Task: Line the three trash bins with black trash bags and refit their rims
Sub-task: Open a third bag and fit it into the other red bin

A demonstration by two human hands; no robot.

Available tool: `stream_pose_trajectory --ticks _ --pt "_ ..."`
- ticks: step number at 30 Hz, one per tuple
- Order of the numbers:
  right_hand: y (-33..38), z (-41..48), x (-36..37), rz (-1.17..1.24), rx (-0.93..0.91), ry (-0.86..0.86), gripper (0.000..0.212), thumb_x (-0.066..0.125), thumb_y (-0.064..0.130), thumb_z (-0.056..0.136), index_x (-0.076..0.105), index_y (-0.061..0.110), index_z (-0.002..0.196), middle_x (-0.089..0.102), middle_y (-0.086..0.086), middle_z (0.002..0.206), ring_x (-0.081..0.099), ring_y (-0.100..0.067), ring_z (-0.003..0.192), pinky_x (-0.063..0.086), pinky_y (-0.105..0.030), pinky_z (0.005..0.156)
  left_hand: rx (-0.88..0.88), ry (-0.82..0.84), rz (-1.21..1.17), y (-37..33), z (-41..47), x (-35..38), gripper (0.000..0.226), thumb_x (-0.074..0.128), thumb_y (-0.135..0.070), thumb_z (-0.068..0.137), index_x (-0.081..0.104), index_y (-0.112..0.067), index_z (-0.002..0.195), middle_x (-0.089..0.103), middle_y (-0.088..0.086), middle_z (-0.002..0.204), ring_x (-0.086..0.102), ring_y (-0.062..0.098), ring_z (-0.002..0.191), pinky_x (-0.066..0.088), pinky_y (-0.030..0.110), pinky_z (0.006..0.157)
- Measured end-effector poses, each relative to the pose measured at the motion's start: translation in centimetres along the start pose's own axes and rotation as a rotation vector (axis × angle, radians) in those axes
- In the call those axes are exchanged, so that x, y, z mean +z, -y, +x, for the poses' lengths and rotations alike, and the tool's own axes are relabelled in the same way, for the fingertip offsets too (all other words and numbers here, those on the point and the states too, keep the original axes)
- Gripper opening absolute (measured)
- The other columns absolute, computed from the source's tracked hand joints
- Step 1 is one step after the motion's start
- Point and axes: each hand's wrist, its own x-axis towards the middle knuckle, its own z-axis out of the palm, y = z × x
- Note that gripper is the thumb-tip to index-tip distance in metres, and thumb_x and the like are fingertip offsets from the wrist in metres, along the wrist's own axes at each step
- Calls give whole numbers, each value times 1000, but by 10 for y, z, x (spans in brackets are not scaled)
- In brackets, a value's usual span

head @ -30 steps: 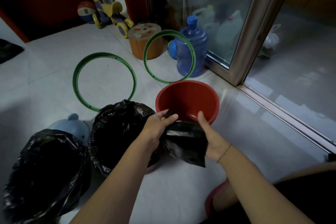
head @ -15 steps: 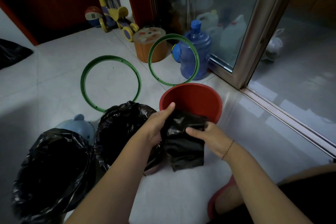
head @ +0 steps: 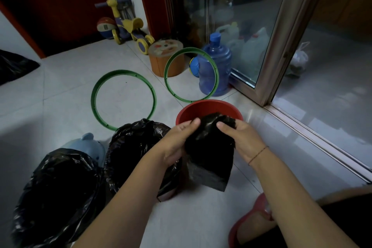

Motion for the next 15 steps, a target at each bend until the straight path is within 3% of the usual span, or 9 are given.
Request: stream_pose_trajectory --ticks 4,10,12,14,15 --pt "19 -12 5 -93 -51 106 38 72 33 69 71 10 100 74 -11 102 68 -28 101 53 -37 90 111 -235 -92 -24 3 11 20 64 -20 87 69 -2 93 71 16 91 68 22 76 56 32 76" --pt "41 -6 13 -21 2 123 62 63 52 72 68 4 109 72 -14 106 69 -23 100 53 -32 86 176 -188 4 -29 -1 14 12 63 -15 87 68 -7 79 71 5 72 65 12 63 54 21 60" --pt "51 -3 20 15 -43 118 48 66 39 79 67 -1 105 73 -17 98 70 -25 89 53 -35 84 197 -147 10 -34 -4 19 14 63 -13 87 66 -7 75 69 4 67 64 11 58 51 20 55" --pt "66 1 27 54 -130 71 17 63 17 86 67 1 85 73 -10 73 69 -16 64 55 -29 67 219 -112 5 -42 -7 26 15 64 -13 84 67 -10 69 69 4 65 64 11 57 51 19 55" --pt "77 3 31 50 -171 51 12 62 11 87 66 4 79 72 -6 66 68 -13 57 55 -25 60 236 -90 5 -49 -8 28 13 67 -14 80 68 -11 67 69 5 67 64 13 59 52 20 57"
